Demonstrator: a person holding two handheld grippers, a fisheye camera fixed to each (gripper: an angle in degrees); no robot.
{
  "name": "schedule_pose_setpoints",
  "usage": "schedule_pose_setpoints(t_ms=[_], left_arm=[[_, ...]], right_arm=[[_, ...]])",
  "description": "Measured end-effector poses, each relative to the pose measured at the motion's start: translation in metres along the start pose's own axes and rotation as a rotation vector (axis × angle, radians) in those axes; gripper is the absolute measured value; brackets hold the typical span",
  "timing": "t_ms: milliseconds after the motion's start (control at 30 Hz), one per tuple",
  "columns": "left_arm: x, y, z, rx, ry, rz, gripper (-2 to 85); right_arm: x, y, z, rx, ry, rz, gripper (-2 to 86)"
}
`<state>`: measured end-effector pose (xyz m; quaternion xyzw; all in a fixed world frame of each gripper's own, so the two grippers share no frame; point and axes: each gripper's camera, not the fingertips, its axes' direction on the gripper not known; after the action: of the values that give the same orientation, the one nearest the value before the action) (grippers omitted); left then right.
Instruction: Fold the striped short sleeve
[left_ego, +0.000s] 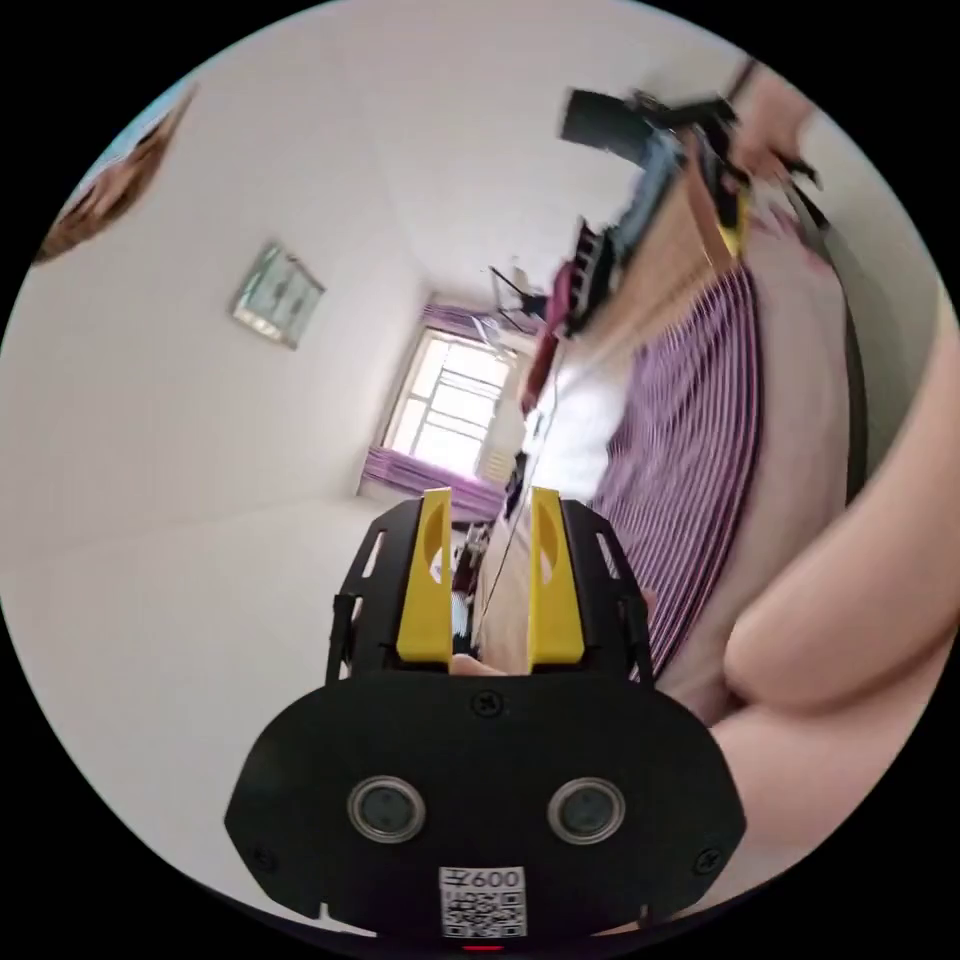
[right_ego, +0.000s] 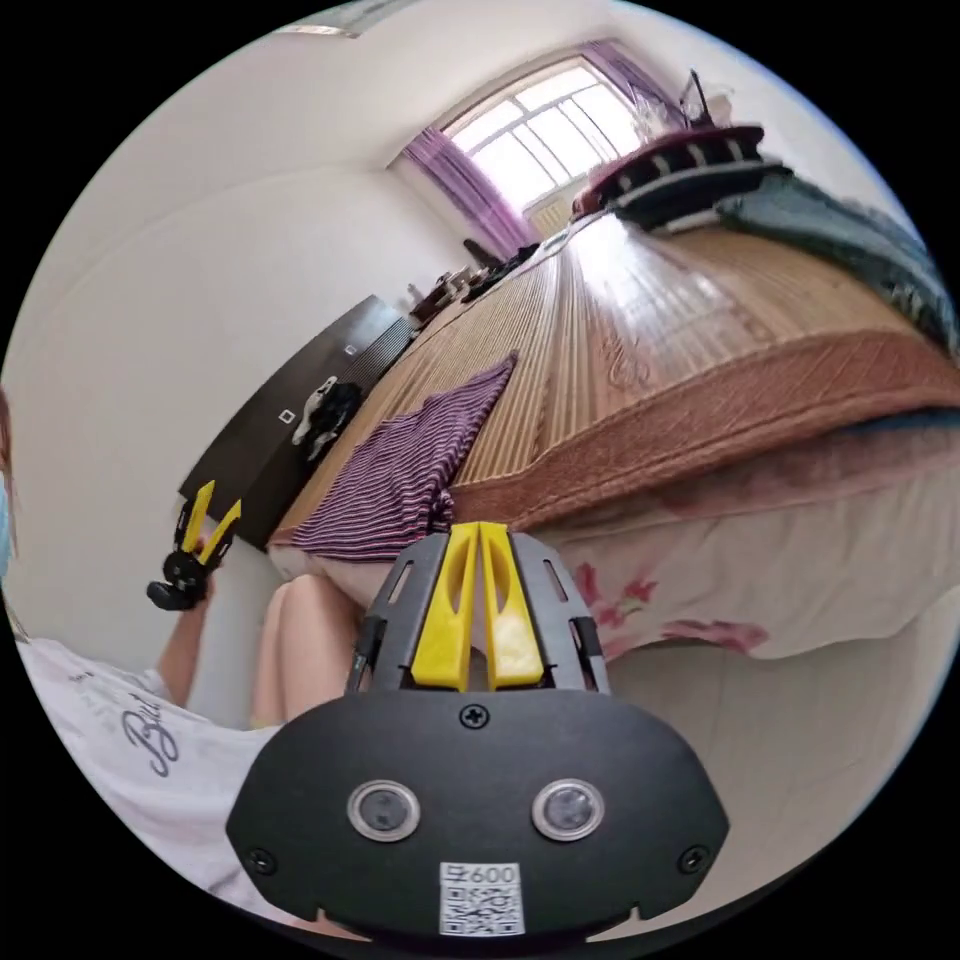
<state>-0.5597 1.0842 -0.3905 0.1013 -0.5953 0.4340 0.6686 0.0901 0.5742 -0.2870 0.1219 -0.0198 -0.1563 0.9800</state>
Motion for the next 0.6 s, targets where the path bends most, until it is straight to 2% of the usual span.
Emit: schedule_pose_setpoints(t_ms=[100, 200, 267, 400, 500, 600], left_arm=[[0.032, 0.066, 0.006, -0.116, 0.118, 0.236, 11.7], [0.05, 0.081, 0.001, -0.193, 0.236, 0.282, 11.8], [0.051, 0.072, -0.005, -0.216, 0.242, 0.264, 11.9], [0.067, 0.046, -0.021, -0.118, 0.254, 0.32, 12.0], [0.096, 0.03, -0.018, -0.139, 0.251, 0.428, 11.9], [0.101, 0.019, -0.014, -0.212, 0.206, 0.369, 10.6]], right_arm=[[-0.037, 0.056, -0.012, 0.103, 0.084, -0.235, -0.7], [-0.071, 0.11, 0.007, 0.061, 0.09, -0.427, -0.5], [-0.088, 0.141, 0.021, 0.038, 0.011, -0.515, -0.3], [-0.122, 0.22, 0.074, 0.009, -0.17, -0.662, 0.5], [-0.144, 0.286, 0.129, -0.027, -0.165, -0.743, 1.2], [-0.163, 0.367, 0.183, -0.065, -0.147, -0.867, 2.6]])
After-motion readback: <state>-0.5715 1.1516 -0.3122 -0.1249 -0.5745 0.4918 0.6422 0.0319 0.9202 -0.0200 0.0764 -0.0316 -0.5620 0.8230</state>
